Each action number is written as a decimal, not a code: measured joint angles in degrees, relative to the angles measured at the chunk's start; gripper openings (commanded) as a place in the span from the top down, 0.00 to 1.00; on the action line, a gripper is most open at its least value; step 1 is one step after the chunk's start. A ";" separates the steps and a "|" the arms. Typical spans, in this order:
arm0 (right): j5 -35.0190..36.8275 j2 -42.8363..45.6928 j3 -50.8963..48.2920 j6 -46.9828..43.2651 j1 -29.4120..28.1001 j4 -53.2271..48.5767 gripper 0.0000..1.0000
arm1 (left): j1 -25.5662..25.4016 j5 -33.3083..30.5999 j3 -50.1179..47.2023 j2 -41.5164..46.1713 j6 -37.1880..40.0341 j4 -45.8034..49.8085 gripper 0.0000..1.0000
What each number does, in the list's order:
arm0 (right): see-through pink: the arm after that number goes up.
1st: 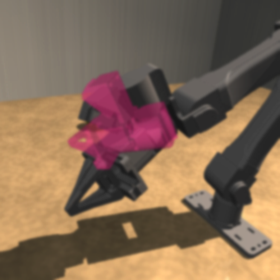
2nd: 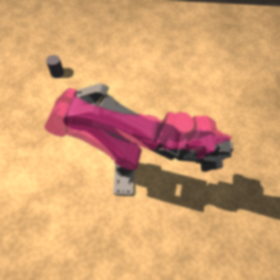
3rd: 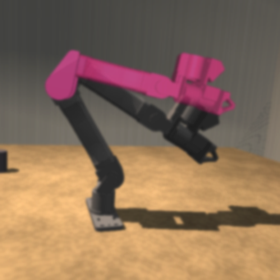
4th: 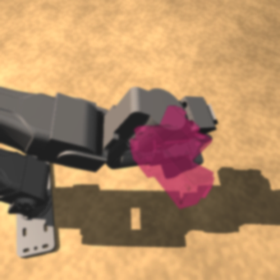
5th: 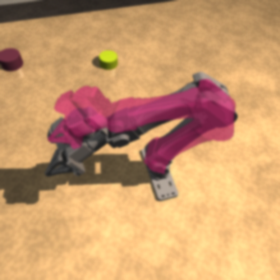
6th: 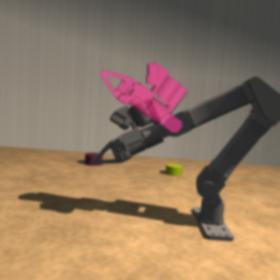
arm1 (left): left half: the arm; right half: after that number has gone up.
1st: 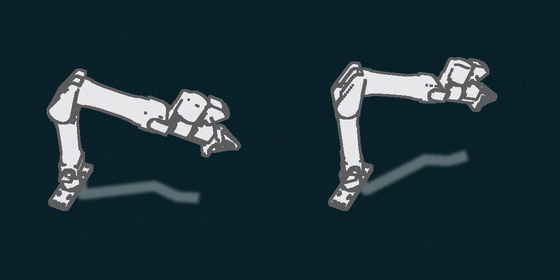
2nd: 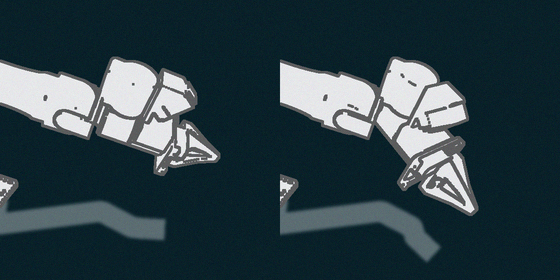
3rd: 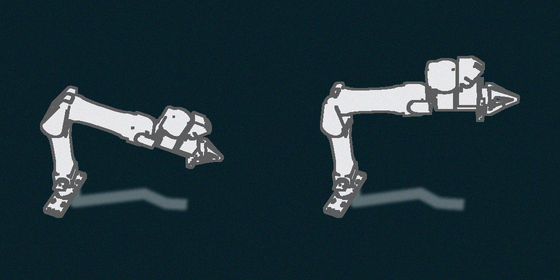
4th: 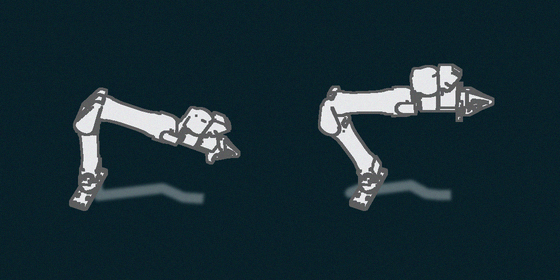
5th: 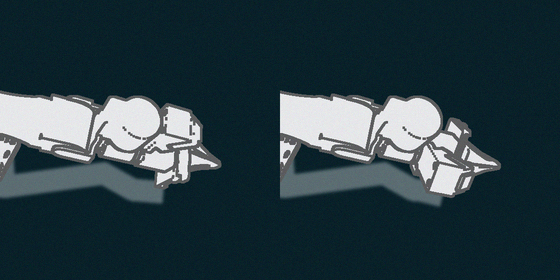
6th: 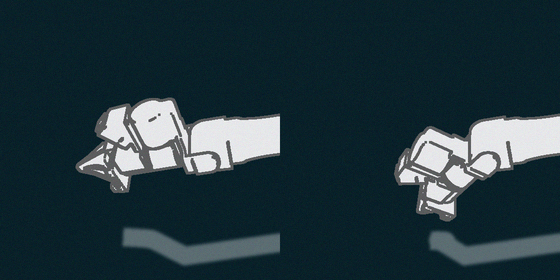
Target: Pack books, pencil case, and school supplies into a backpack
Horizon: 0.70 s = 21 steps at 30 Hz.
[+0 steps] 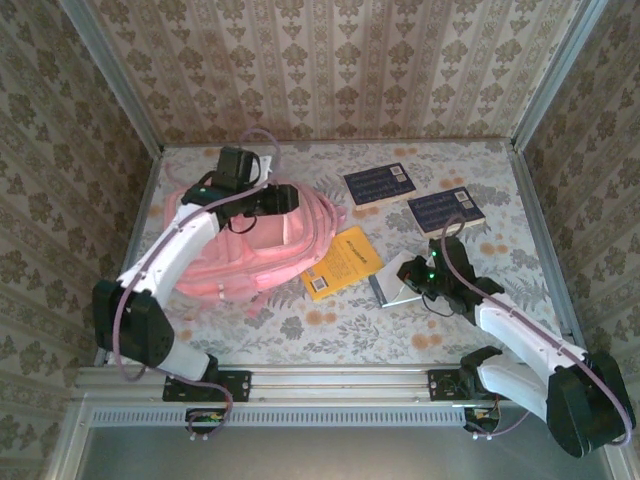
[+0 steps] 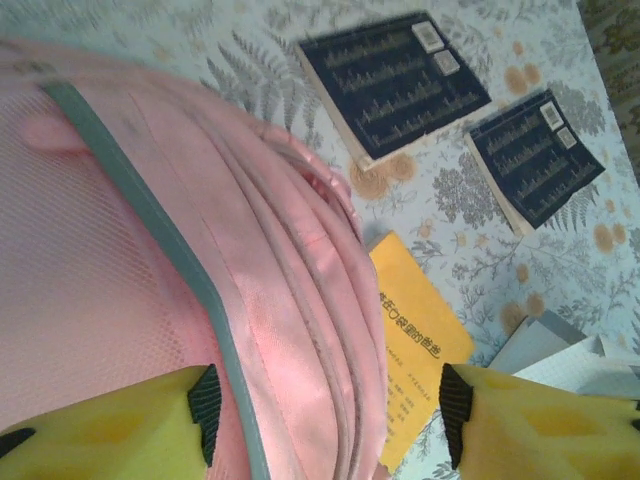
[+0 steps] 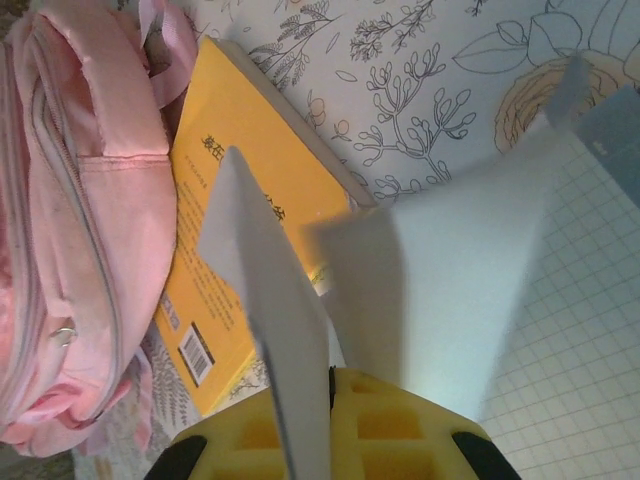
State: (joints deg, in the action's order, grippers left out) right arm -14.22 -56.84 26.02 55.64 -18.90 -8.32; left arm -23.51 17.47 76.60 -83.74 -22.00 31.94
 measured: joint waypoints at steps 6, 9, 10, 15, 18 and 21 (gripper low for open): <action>-2.40 2.64 -2.23 3.04 1.20 0.72 1.00 | -1.42 -5.22 2.64 6.14 1.86 3.78 0.34; -3.08 4.92 -3.89 4.92 1.29 1.81 1.00 | -4.83 -3.67 -0.87 8.63 -1.79 0.92 0.34; -3.28 5.70 -4.46 5.73 1.29 2.23 1.00 | -6.38 -2.47 -3.61 9.46 -4.20 -1.68 0.33; -4.17 7.13 -5.90 8.09 1.29 3.96 1.00 | -15.76 1.22 -14.84 6.71 -17.18 -13.55 0.32; -4.55 7.72 -6.97 9.42 1.29 5.18 1.00 | -20.22 2.32 -17.27 1.22 -23.63 -20.39 0.32; -4.72 8.55 -7.93 10.51 1.29 5.53 1.00 | -22.60 2.82 -18.64 -3.23 -29.64 -27.78 0.32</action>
State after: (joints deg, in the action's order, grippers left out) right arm -18.94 -48.29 18.09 66.15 -17.61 -2.79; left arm -46.11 20.29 57.95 -86.98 -51.64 4.16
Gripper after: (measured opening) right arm 0.063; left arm 0.679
